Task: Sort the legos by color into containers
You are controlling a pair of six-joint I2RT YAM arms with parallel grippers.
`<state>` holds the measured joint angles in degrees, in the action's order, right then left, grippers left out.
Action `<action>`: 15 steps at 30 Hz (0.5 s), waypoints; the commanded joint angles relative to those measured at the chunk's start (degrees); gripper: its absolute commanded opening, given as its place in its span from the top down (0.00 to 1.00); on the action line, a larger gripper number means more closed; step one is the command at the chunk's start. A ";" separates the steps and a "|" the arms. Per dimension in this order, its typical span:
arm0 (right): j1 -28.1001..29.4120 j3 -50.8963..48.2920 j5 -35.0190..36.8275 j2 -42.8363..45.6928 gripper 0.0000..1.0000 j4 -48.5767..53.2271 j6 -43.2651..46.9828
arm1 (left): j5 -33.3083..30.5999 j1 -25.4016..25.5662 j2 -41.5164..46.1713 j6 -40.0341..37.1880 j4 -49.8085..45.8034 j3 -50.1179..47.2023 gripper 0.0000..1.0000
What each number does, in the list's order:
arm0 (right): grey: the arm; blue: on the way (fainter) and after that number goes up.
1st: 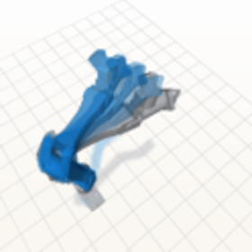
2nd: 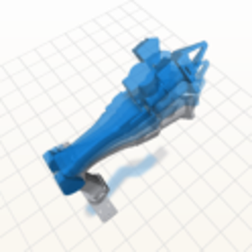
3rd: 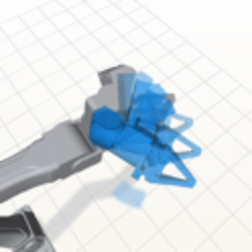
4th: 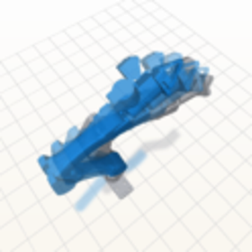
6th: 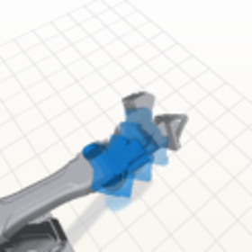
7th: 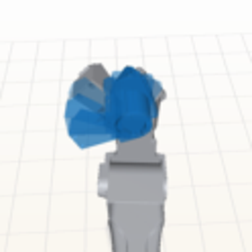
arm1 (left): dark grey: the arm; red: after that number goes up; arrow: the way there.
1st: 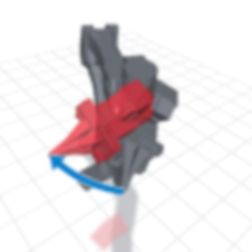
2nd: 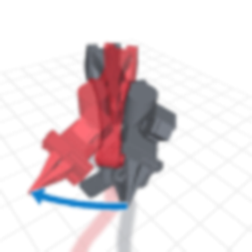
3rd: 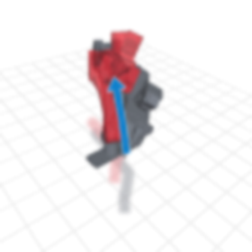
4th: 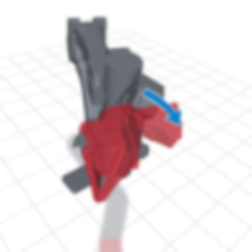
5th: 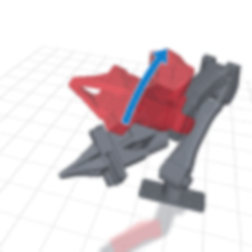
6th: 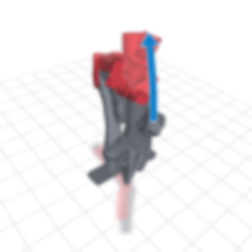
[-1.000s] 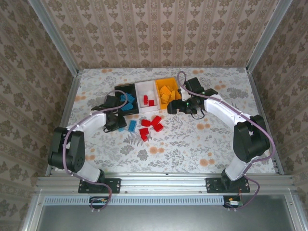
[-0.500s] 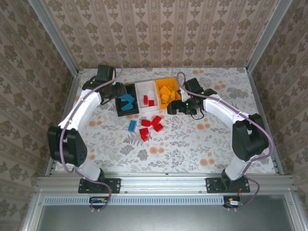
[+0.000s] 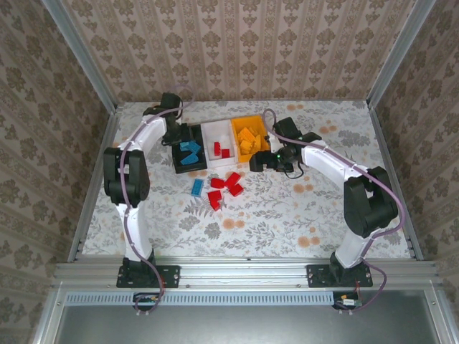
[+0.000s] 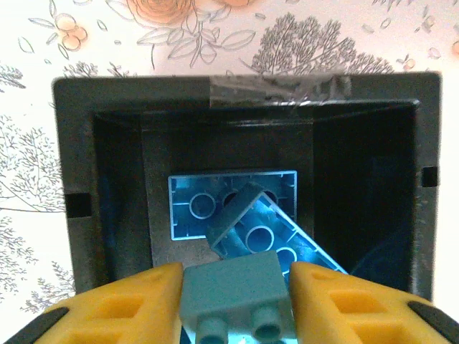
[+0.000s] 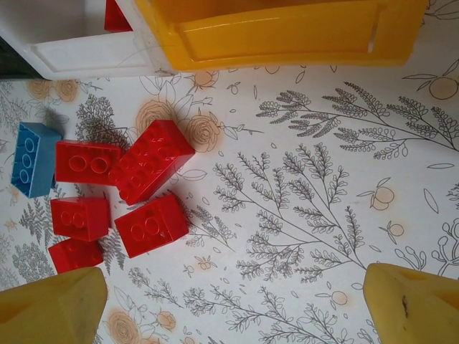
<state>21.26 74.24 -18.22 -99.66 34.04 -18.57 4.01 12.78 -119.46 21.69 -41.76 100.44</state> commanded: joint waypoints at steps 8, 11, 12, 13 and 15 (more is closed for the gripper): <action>-0.34 1.74 0.70 -1.65 0.06 1.47 0.05 | 1.50 -0.30 2.96 -1.37 -1.30 -0.66 0.32; -0.34 1.78 0.52 -1.48 0.06 1.40 -0.05 | 1.62 -0.21 6.00 -1.79 -1.36 -2.32 0.29; -0.34 1.74 0.53 -1.34 0.06 1.31 -0.06 | 1.61 -0.17 7.37 -2.13 -1.17 -3.38 0.28; -0.33 1.71 0.42 -1.26 0.06 1.24 -0.13 | 1.53 0.03 8.71 -2.47 -1.13 -4.34 0.27; -0.34 1.66 0.14 -1.11 0.06 1.21 -0.24 | 1.08 0.51 12.25 -3.38 -1.13 -6.96 0.25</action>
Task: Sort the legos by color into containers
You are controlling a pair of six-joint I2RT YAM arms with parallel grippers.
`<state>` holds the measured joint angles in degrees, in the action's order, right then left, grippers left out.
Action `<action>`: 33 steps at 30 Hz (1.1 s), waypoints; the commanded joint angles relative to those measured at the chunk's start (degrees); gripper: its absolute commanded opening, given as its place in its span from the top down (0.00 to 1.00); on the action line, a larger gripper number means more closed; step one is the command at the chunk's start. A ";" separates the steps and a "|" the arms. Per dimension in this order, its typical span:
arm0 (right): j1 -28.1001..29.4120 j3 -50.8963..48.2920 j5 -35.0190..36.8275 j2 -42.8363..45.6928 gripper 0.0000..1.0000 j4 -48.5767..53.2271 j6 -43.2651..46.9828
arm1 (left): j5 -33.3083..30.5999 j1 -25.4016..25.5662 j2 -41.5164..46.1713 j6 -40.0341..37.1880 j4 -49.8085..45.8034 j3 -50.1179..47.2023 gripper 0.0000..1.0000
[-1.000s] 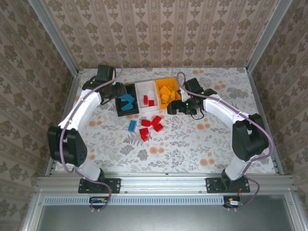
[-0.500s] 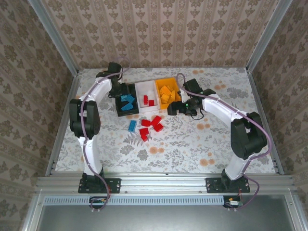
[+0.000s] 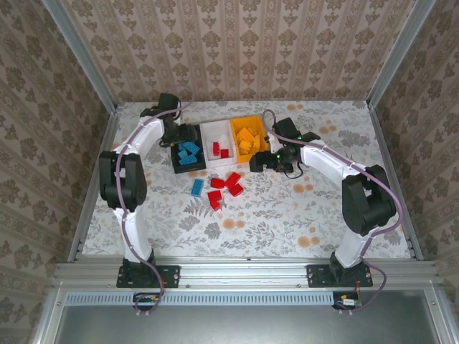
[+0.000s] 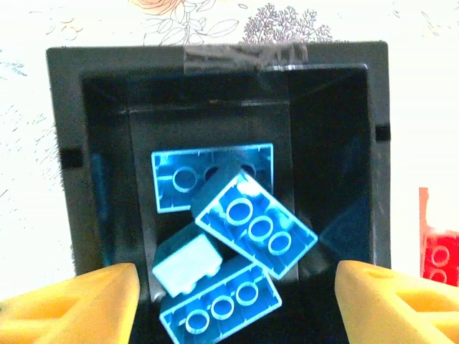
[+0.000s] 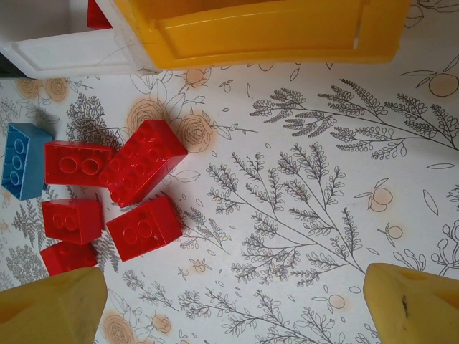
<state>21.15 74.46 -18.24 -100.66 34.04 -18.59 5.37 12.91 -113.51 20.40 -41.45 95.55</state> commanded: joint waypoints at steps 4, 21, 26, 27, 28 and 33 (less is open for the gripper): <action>-0.23 1.32 -0.46 0.46 0.06 0.83 -0.56 | -0.32 1.69 14.56 -3.66 -0.45 -9.48 0.22; -0.14 0.49 -3.06 2.14 0.00 -0.56 -1.93 | -4.45 15.03 31.45 -5.89 0.47 -36.37 0.16; -0.14 0.43 -2.61 2.57 0.00 -0.20 -1.64 | -4.35 15.44 26.46 -5.62 2.63 -35.83 0.16; -0.14 0.44 -2.52 2.58 0.00 -0.08 -1.57 | -4.46 15.39 25.28 -5.85 2.94 -35.56 0.16; -0.09 0.49 -2.42 2.57 0.00 -0.05 -1.61 | -4.57 15.41 24.18 -6.03 3.17 -35.16 0.16; -0.14 0.51 -1.99 2.22 0.00 -0.01 -1.45 | -4.78 15.44 18.84 -6.26 4.15 -33.83 0.18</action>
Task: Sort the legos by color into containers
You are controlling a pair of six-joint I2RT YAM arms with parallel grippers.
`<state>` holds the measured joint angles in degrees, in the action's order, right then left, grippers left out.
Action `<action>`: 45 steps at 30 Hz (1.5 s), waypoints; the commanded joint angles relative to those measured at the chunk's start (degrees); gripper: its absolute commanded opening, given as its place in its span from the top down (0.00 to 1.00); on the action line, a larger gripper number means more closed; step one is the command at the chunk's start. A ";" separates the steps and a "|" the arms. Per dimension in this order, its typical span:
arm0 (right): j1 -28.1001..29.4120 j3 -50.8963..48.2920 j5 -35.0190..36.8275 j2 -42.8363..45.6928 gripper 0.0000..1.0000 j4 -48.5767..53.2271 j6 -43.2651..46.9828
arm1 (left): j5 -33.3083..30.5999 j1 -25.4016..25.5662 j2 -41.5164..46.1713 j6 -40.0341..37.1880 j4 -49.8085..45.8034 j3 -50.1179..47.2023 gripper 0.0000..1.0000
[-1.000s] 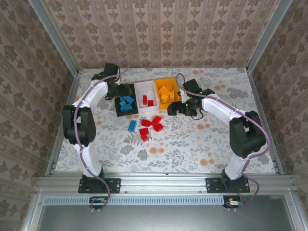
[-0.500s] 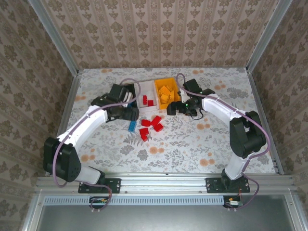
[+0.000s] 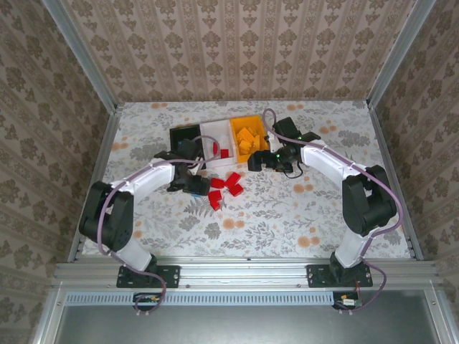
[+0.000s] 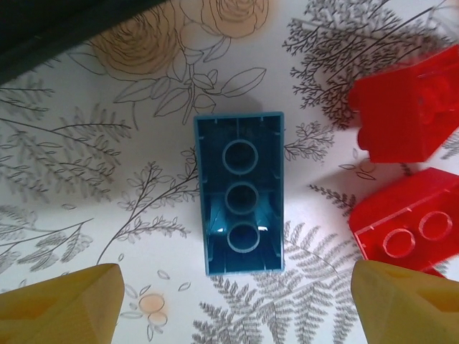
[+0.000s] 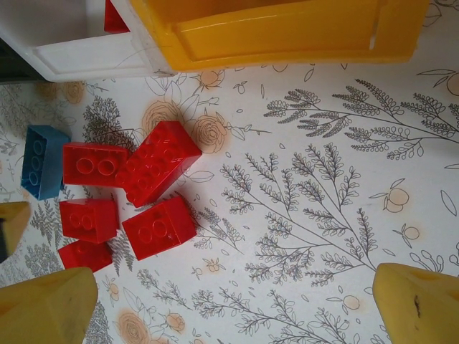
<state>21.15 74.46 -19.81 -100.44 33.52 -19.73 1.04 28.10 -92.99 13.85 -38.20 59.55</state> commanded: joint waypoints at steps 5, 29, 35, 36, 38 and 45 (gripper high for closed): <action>-0.14 0.69 -0.36 1.58 0.00 0.83 -0.27 | -1.29 -0.04 -5.31 0.56 1.81 2.97 0.24; -0.14 1.30 -0.26 0.91 0.00 1.38 -0.56 | 1.30 -1.30 -0.58 2.21 -1.17 2.62 0.65; -0.13 1.05 -0.50 1.08 0.00 1.20 -0.78 | 3.98 -3.23 9.53 3.79 -3.85 3.05 0.65; -0.14 0.97 -0.51 1.08 0.00 1.08 -0.80 | 4.41 -4.01 11.16 3.89 -4.40 3.65 0.65; -0.14 0.95 -0.69 1.05 0.00 0.86 -0.96 | 5.30 -5.29 13.86 3.91 -5.37 5.16 0.65; -0.14 0.95 -1.27 0.76 0.00 0.58 -1.17 | 5.55 -9.56 18.33 2.64 -4.82 9.58 0.64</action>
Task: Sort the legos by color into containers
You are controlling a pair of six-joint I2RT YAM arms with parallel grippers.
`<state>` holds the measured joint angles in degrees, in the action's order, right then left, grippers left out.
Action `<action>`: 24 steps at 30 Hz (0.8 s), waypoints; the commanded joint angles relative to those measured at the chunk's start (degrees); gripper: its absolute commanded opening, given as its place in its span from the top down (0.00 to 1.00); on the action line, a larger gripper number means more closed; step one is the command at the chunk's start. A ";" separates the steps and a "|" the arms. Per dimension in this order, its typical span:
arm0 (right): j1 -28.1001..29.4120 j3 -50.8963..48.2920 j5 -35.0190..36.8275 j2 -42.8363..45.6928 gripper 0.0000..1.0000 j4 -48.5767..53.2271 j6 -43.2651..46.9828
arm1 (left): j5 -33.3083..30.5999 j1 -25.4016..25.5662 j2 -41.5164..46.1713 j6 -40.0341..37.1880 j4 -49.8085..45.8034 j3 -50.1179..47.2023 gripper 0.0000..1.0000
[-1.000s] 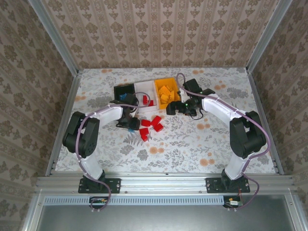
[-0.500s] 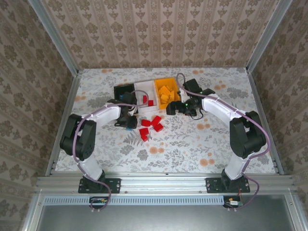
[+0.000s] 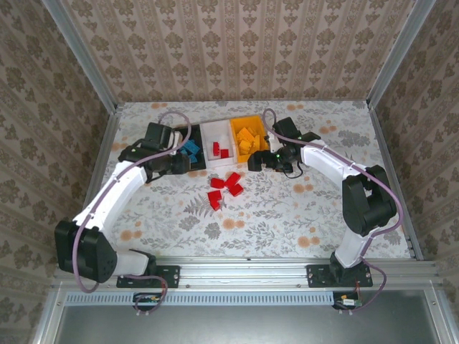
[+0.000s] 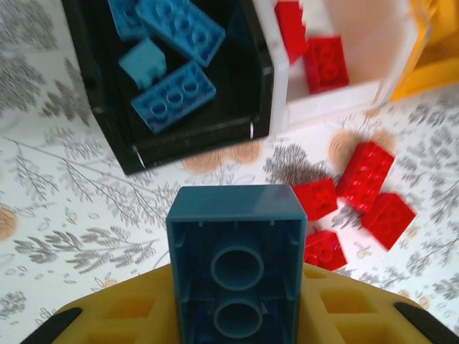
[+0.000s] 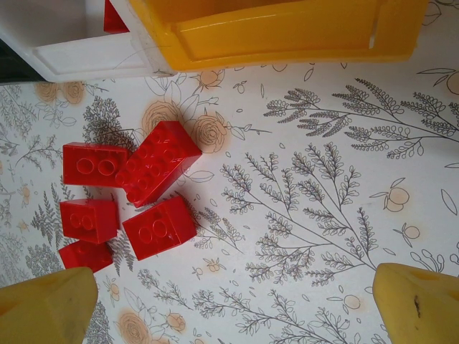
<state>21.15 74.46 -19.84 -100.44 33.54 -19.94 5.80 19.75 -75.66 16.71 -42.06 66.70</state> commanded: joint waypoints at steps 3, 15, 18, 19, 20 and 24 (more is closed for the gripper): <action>-0.07 1.04 -1.39 0.54 0.00 0.50 -1.05 | -1.45 -2.40 0.35 -1.33 2.25 3.17 0.64; -0.31 0.91 -0.98 -0.04 0.00 0.69 -0.77 | -3.99 -3.20 -15.30 -3.37 10.19 9.33 0.63; -0.40 1.00 -0.95 -0.51 0.00 0.71 -0.75 | -3.70 -3.22 -18.76 -3.52 10.86 10.89 0.63; -0.45 1.03 -0.92 -0.59 0.00 0.71 -0.75 | -3.78 -3.28 -19.74 -3.67 10.87 11.48 0.63; -0.48 1.04 -0.91 -0.77 0.00 0.73 -0.75 | -3.87 -3.23 -20.96 -3.78 10.65 12.14 0.63; -0.73 1.00 -0.93 -1.03 0.00 0.65 -0.78 | -4.29 -3.38 -24.91 -3.97 9.82 14.26 0.63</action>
<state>20.93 74.46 -19.99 -100.47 33.54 -19.97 2.11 16.78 -98.94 14.26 -32.47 78.50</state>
